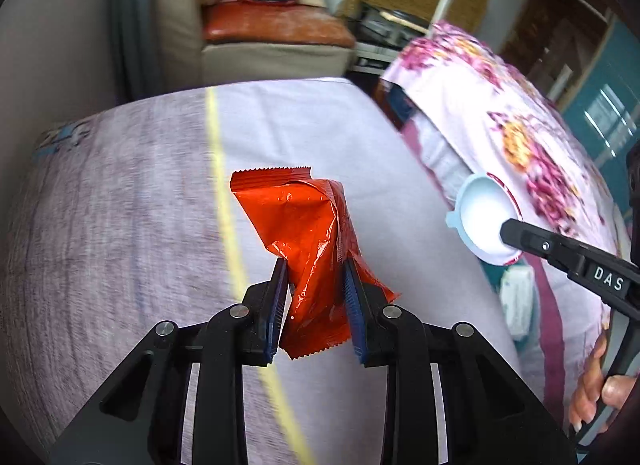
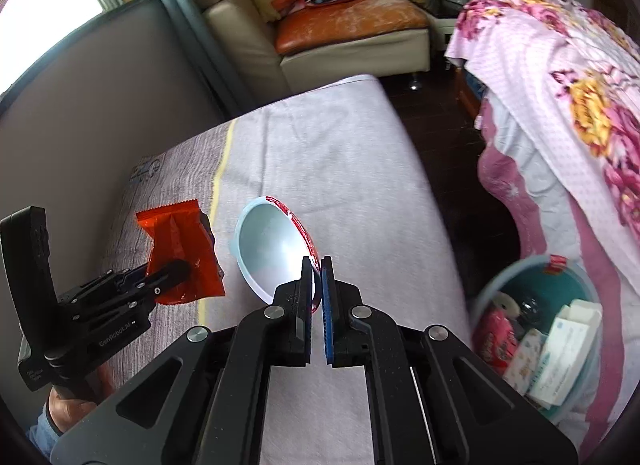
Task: Collect trash
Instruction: 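Carry red wrapper and white cup over the teal bucket and open both tools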
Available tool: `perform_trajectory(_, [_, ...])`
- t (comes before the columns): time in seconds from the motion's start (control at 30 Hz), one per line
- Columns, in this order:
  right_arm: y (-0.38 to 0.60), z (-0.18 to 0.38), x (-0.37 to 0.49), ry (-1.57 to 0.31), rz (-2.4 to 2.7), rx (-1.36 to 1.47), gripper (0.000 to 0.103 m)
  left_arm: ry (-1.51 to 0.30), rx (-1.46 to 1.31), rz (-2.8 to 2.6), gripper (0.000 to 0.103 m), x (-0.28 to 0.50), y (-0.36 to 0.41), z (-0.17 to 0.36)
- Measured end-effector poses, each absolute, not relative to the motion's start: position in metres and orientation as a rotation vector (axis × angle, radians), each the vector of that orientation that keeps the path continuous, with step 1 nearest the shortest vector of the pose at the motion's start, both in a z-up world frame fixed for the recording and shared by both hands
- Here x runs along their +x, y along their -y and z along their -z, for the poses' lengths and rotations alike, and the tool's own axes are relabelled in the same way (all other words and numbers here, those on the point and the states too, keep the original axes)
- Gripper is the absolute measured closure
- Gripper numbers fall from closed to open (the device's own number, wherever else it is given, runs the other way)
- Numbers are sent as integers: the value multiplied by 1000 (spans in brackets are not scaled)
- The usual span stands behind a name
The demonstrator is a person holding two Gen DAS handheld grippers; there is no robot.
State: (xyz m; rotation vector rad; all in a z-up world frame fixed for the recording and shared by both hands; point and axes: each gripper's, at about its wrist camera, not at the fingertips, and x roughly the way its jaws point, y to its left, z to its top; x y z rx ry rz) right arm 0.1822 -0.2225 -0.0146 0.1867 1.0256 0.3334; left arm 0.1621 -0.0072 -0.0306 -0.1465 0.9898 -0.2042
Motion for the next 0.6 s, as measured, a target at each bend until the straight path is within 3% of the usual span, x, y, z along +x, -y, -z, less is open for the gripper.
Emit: perform_trajectory(0.6, [410, 9, 103, -929, -72, 327, 99, -1054, 28, 463, 74, 131, 201, 35])
